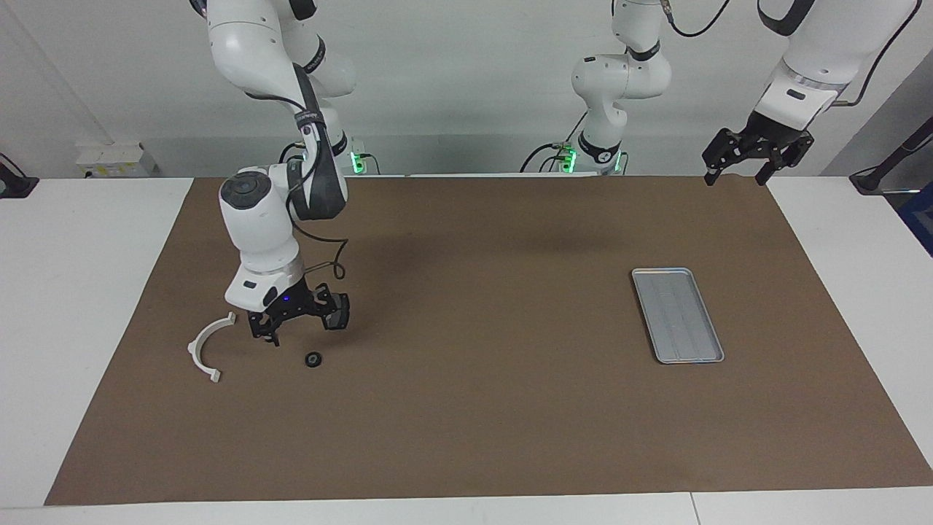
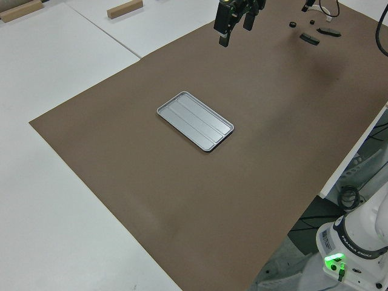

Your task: Place bearing gear from tray to pile

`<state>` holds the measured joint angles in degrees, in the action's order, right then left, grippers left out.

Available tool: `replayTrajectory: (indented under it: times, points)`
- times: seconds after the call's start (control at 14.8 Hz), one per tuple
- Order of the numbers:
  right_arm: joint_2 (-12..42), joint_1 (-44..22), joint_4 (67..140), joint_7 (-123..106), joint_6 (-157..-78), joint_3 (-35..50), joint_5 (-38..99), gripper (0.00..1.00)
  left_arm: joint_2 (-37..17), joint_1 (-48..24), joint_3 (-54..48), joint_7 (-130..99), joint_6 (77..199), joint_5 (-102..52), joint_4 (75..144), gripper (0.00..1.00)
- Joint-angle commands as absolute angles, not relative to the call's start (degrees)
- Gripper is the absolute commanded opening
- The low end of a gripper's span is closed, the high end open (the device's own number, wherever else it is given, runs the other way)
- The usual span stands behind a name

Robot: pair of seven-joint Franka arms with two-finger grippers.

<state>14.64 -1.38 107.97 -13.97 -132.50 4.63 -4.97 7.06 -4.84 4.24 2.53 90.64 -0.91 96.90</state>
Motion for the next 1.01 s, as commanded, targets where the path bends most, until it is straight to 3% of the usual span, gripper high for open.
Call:
replayTrajectory:
  times: [0.0, 0.95]
  points:
    - [12.58, -1.23, 106.70, -15.47, -127.90, 4.92, -3.08, 1.00, 7.82, -4.66, 4.22, 2.46, 89.74, -0.88, 96.86, 1.00]
    - [4.67, -0.88, 106.96, -15.29, -120.07, 4.48, -2.90, 1.00, 7.82, -4.66, 4.13, 2.46, 89.74, -0.88, 96.86, 1.00]
